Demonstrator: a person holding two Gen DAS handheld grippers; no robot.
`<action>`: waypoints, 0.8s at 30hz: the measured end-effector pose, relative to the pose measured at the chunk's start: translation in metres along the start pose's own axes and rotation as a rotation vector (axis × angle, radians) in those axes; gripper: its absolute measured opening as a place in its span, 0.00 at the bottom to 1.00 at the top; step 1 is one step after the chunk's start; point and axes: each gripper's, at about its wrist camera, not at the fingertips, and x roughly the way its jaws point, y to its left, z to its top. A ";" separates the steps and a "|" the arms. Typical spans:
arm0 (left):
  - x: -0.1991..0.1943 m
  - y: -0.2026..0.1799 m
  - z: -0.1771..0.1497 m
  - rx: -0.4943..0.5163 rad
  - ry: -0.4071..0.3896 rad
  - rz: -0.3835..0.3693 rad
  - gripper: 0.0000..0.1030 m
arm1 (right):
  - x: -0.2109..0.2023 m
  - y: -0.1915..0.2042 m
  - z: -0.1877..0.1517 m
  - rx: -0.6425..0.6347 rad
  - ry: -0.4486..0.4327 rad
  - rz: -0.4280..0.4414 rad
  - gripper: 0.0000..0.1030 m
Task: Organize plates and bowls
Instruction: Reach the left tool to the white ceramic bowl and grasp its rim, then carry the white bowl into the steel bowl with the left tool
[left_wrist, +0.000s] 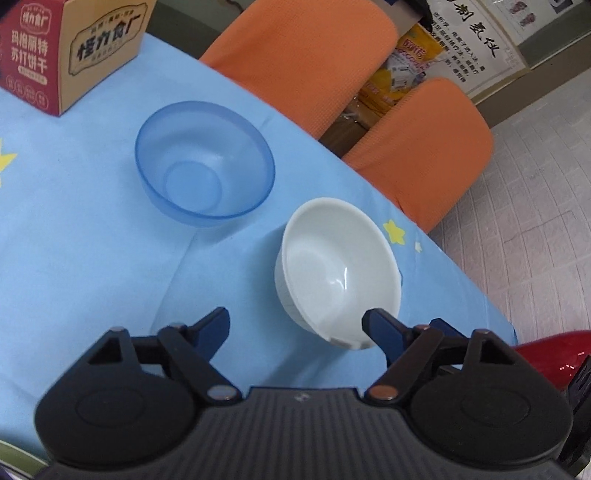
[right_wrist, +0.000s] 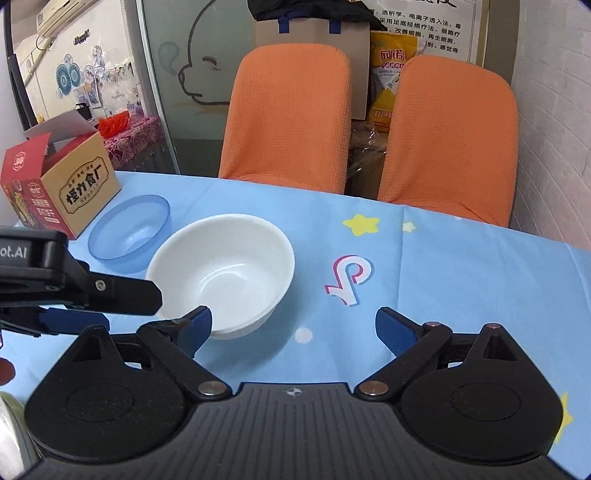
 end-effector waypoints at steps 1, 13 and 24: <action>0.003 -0.001 0.002 -0.009 -0.006 0.013 0.79 | 0.006 0.000 0.004 0.002 0.001 0.005 1.00; 0.016 0.004 0.006 -0.088 -0.019 0.066 0.75 | 0.029 0.007 0.010 -0.060 0.029 0.039 1.00; 0.018 0.000 -0.001 0.010 0.030 0.030 0.12 | 0.032 0.023 0.003 -0.112 0.020 0.093 0.51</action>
